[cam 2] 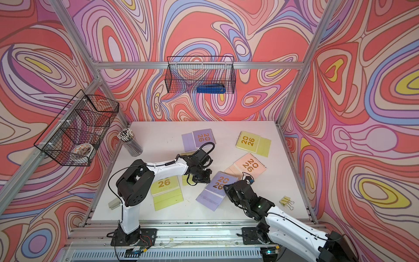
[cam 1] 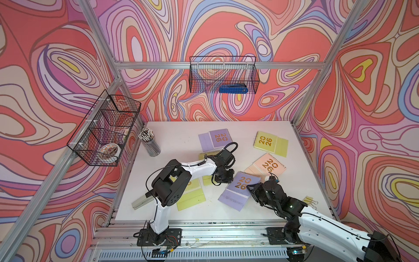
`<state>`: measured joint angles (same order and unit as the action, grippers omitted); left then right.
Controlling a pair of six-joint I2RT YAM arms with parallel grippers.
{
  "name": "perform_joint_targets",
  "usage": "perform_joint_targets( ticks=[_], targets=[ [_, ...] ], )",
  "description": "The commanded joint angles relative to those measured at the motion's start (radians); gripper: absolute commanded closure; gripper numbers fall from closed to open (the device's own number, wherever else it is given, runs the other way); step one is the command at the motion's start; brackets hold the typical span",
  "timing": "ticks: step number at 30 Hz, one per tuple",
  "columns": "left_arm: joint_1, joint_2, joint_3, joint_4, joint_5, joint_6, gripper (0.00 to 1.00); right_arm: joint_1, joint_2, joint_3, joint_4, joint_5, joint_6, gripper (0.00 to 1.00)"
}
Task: Stack the calendars
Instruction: Pick up the calendar at the center of the board, then place the calendar at the calendar.
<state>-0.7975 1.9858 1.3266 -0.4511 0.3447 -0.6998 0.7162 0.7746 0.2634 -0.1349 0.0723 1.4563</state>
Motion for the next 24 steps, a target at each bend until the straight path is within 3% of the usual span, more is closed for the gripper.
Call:
perform_joint_targets(
  ticks=[1, 5, 14, 20, 24],
  targets=[
    [0.003, -0.003, 0.026, -0.064, 0.01, 0.009, 1.0, 0.005, -0.007, 0.032, -0.027, 0.037, -0.013, 0.88],
    [0.012, -0.04, 0.039, -0.076, 0.01, 0.009, 1.0, 0.005, -0.024, 0.076, -0.1, 0.052, -0.052, 1.0],
    [0.076, -0.199, 0.06, -0.151, -0.049, 0.023, 1.0, 0.005, -0.016, 0.236, -0.243, 0.103, -0.239, 1.0],
    [0.17, -0.316, 0.02, -0.242, -0.1, 0.047, 1.0, 0.002, 0.161, 0.446, -0.223, 0.073, -0.495, 1.0],
    [0.249, -0.383, -0.037, -0.272, -0.101, 0.052, 1.0, -0.067, 0.34, 0.585, -0.178, -0.103, -0.62, 1.0]
  ],
)
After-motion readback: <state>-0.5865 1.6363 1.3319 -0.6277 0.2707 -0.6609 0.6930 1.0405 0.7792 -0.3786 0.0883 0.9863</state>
